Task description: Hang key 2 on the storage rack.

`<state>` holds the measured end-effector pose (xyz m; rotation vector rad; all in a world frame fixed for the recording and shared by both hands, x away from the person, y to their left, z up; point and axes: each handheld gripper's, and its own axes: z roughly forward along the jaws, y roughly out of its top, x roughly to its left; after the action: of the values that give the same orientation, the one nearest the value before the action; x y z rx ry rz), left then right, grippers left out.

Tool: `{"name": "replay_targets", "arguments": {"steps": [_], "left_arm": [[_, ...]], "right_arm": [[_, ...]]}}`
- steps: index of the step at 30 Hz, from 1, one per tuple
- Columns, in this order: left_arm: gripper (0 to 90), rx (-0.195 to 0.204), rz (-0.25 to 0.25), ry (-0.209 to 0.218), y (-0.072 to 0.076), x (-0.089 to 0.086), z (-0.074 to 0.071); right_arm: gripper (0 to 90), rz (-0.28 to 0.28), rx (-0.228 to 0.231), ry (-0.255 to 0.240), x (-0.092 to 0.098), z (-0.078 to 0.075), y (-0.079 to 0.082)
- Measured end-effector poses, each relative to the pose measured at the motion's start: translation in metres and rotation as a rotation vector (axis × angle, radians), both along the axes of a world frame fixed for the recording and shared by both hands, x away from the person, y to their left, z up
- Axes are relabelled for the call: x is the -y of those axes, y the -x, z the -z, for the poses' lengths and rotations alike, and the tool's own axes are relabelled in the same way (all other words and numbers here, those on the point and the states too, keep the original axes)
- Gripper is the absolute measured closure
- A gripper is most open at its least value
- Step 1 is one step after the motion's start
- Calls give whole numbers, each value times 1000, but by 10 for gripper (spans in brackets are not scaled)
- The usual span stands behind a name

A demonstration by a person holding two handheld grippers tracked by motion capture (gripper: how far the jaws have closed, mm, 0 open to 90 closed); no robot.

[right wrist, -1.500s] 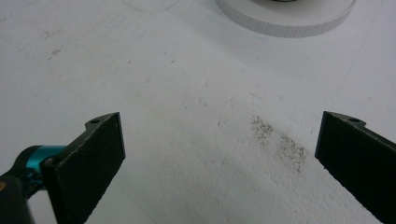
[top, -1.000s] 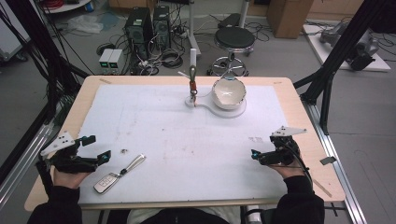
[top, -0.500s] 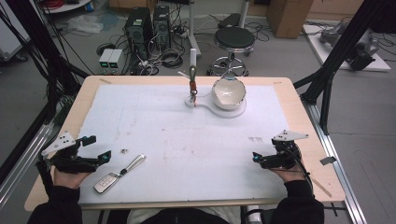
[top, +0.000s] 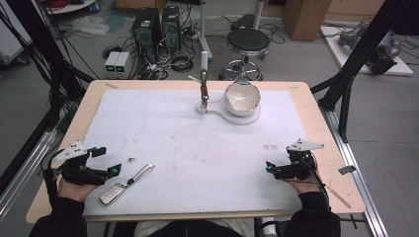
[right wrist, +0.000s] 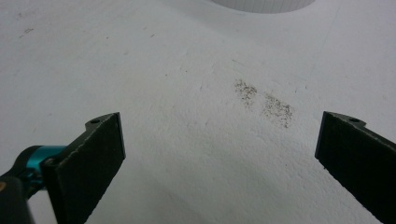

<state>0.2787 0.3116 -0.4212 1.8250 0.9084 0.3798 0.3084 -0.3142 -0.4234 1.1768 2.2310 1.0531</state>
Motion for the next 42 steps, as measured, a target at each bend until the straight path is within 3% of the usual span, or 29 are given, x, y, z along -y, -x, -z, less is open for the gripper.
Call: {"name": "replay_targets", "arguments": {"steps": [11,13,20,35,42], "left_arm": [[46,-106,67,-99,-6,16,7],[46,-116,77,-120,-7,17,8],[99,-130,112,-126,-9,28,7],[130,-193,184,-264,-20,68,6],[179,-235,207,-257,-26,75,10]], "right_arm": [[6,-16,-4,1,-3,0,-1],[6,-20,-1,4,-3,-1,-1],[7,-22,-8,4,-4,0,0],[7,-20,-9,4,-3,0,0],[7,-7,-20,-20,0,1,1]]}}
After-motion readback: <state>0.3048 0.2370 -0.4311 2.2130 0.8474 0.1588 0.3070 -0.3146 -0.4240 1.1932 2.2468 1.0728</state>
